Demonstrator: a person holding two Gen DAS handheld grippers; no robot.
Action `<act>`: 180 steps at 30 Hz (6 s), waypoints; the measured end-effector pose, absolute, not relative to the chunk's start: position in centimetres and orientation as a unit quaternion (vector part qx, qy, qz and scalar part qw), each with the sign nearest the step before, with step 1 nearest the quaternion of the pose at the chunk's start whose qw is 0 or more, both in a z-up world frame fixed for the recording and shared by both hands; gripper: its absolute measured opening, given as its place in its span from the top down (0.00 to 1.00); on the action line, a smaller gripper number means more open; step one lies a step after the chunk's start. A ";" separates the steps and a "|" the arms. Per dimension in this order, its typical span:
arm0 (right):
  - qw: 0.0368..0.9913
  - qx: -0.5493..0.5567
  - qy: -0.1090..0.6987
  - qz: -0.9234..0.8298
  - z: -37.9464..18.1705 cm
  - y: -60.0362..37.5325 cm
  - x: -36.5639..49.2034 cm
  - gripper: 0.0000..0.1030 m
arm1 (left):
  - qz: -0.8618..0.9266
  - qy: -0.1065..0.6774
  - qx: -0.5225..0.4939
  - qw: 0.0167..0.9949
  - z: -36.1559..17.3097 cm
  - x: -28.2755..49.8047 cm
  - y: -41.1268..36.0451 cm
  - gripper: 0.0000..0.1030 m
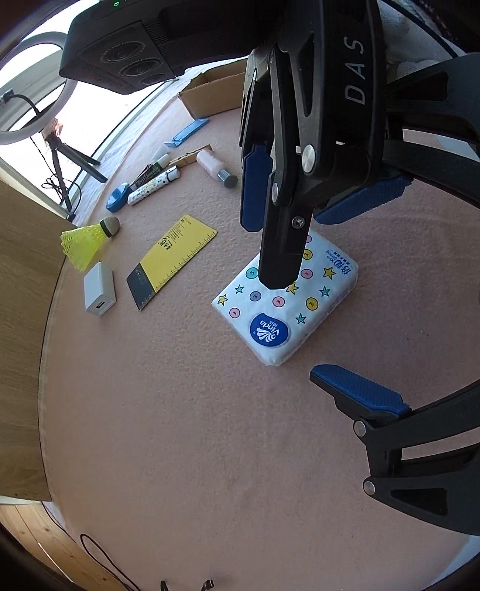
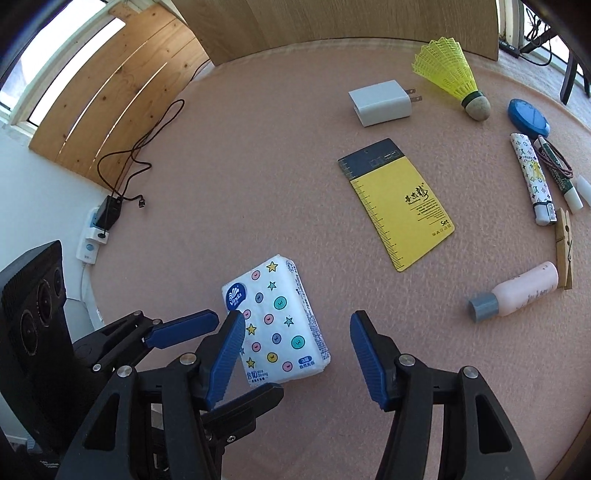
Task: Organize objects
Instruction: 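Move the right tool to the polka-dot tissue pack and grasp it, then lift the tissue pack with the right tool and lower it into the box, then release the tissue pack and move the right tool to the yellow notebook, then close the right tool on the yellow notebook and lift it, then carry the yellow notebook with the right tool over the cardboard box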
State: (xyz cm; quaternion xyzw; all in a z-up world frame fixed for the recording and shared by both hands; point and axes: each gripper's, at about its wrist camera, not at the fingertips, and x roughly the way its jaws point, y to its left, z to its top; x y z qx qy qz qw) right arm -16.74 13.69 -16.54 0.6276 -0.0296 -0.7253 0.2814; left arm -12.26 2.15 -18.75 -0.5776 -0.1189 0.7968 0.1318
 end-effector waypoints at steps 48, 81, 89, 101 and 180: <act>0.085 0.511 -0.155 -0.841 -7.0 43.6 -16.7 0.68 | 0.805 0.016 -0.476 0.355 -9.6 -18.0 35.5 0.43; 0.038 0.479 -0.155 -0.863 -6.3 45.8 -16.3 0.33 | 0.816 0.035 -0.486 0.312 -10.0 -18.2 34.5 0.27; 0.074 0.482 -0.142 -0.862 -6.1 41.3 -16.8 0.33 | 0.827 0.012 -0.497 0.262 -10.5 -17.2 27.0 0.27; 0.161 0.510 -0.093 -0.840 -7.8 30.3 -19.0 0.34 | 0.841 -0.019 -0.512 0.173 -10.9 -13.8 13.5 0.27; 0.163 0.539 0.023 -0.826 -12.0 21.6 -14.5 0.55 | 0.832 -0.091 -0.538 0.098 -14.5 -11.6 1.3 0.27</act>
